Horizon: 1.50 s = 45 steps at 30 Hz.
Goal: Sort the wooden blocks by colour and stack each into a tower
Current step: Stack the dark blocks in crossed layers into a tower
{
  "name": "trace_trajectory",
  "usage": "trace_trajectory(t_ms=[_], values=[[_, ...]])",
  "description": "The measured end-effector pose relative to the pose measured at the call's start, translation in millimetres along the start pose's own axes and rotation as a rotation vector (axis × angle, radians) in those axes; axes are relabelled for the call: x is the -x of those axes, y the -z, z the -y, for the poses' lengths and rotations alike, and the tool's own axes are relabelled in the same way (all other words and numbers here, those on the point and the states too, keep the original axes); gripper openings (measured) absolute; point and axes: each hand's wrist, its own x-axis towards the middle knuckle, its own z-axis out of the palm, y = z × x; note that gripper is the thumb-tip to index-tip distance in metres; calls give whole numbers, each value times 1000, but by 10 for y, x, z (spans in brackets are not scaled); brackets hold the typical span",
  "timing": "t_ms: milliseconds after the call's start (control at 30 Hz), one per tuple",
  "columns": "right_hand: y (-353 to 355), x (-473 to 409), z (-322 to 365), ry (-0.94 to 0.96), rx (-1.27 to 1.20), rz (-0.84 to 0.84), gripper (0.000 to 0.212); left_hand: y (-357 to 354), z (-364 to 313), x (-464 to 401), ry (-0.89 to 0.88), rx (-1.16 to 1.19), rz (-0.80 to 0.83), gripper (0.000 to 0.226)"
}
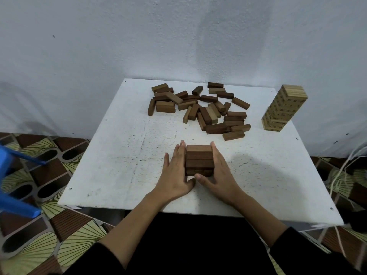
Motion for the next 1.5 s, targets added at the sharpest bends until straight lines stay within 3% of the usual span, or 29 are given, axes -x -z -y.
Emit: trace_trajectory(t_ms=[333, 533, 833, 1500], values=[[2, -7, -10, -18, 19, 26, 110, 13, -16, -5, 24, 21, 50, 102], [352, -109, 77, -31, -145, 87, 118, 340, -56, -56, 96, 332, 159, 115], [588, -349, 302, 107, 175, 249, 114, 540, -141, -284, 16, 190, 249, 120], [498, -378, 274, 153, 262, 222, 115, 535, -128, -284, -10, 193, 250, 118]])
